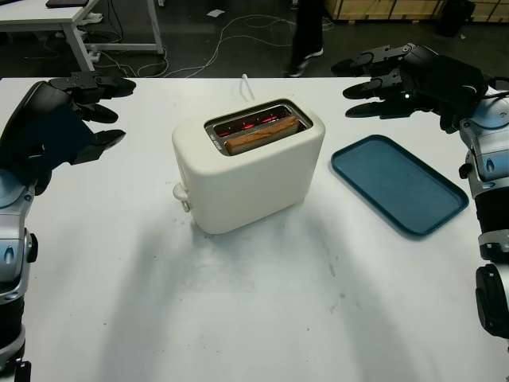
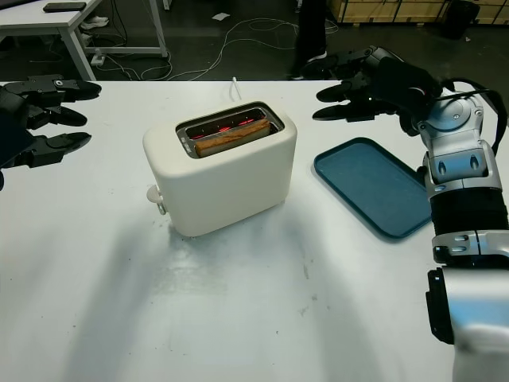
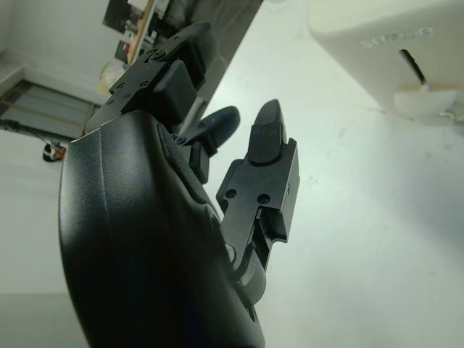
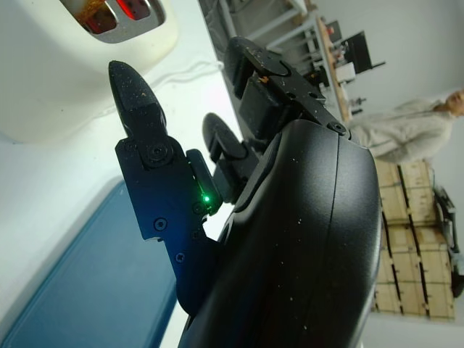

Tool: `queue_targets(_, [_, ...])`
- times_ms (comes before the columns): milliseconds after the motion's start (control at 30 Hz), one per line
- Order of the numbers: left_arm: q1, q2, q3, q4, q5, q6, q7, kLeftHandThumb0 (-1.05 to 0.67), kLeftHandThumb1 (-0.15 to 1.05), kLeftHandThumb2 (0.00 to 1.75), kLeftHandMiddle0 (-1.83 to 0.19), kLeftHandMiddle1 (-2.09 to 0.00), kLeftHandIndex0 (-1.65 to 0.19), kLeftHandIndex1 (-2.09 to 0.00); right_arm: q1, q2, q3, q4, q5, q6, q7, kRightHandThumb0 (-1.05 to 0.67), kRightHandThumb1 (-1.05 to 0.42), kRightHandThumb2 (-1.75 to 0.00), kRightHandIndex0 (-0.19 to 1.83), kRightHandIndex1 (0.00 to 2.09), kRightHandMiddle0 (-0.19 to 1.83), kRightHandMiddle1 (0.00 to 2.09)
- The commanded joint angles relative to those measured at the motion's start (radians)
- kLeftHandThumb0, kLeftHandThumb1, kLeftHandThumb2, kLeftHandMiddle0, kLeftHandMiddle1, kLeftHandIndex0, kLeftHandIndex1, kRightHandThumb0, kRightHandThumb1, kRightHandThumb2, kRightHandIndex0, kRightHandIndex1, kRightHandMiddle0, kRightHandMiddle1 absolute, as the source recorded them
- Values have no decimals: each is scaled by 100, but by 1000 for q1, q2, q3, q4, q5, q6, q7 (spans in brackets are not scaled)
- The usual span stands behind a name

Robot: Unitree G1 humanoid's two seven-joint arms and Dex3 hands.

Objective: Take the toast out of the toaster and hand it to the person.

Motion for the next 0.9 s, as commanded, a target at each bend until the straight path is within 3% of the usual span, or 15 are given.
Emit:
queue_targets(0, [-25, 9, -13, -16, 8, 11, 2, 18, 92, 22, -24, -101, -54, -23, -3, 11, -8, -15, 14, 16, 7, -46, -76, 0, 72, 6, 67, 2])
queue_targets(367, [-40, -20, -25, -4, -15, 33, 1, 17, 92, 27, -18, -104, -50, -24, 9, 7, 14, 15, -22, -83, -2, -40, -76, 0, 76, 8, 70, 2])
queue_targets(600, [-35, -15, -27, -1, -14, 20, 3, 17, 92, 27, -17, -107, -49, -25, 11, 16, -7, -17, 0, -14, 7, -38, -76, 0, 73, 6, 68, 1])
queue_targets(867, [-41, -4, -28, 2, -14, 34, -5, 17, 92, 26, -17, -109, -48, -27, 9, 9, -8, -4, -5, -54, 16, -38, -76, 0, 72, 6, 67, 1])
